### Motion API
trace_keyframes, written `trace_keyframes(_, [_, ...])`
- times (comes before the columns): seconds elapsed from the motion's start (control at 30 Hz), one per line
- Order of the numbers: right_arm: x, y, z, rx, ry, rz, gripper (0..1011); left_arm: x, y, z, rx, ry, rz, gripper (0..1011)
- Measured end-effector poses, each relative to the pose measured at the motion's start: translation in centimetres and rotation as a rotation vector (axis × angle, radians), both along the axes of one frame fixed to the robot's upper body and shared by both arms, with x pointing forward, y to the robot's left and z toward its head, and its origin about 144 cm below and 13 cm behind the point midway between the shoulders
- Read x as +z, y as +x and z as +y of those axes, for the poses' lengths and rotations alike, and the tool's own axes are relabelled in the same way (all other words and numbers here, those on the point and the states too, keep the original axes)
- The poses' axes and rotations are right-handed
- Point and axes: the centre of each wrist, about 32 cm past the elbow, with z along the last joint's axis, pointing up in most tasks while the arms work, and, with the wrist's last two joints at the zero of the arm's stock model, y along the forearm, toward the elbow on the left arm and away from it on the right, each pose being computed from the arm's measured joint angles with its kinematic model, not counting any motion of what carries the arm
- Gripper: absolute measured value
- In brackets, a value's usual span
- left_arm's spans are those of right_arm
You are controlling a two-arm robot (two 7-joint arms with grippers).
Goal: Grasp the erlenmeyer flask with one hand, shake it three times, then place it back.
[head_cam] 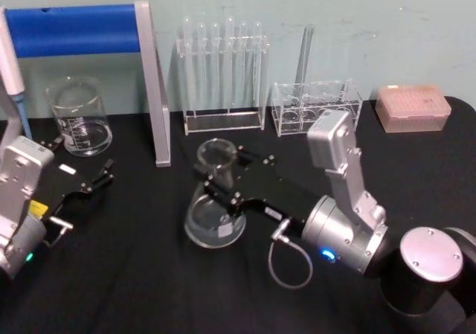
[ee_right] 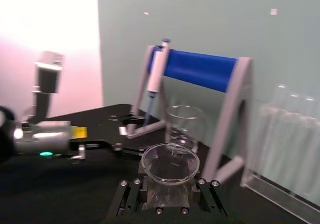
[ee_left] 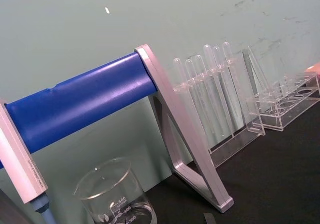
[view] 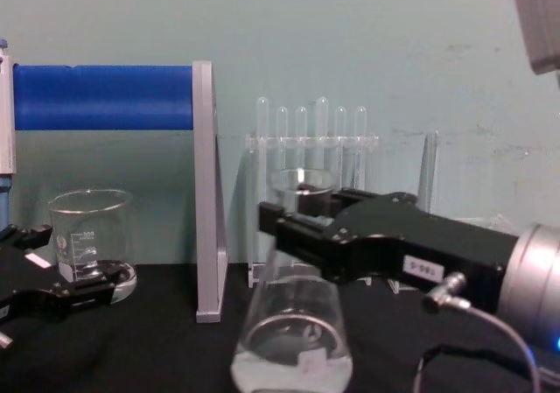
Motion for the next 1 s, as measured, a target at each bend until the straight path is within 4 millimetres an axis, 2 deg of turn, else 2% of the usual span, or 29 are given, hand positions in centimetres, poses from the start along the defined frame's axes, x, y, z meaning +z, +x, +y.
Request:
trace_keyframes(0.6, [-0.1, -1.6, 2.7, 0.167, -0.009, 0.014, 450, 0.0, 0.0, 0.0, 0.0, 0.0, 0.0, 1001])
trace_keyframes(0.77, [-0.1, -1.5, 2.6, 0.15, -0.008, 0.01, 450, 0.0, 0.0, 0.0, 0.0, 0.0, 0.0, 1001])
trace_keyframes(1.0, [-0.1, -0.8, 1.4, 0.058, -0.006, -0.001, 450, 0.0, 0.0, 0.0, 0.0, 0.0, 0.0, 1001])
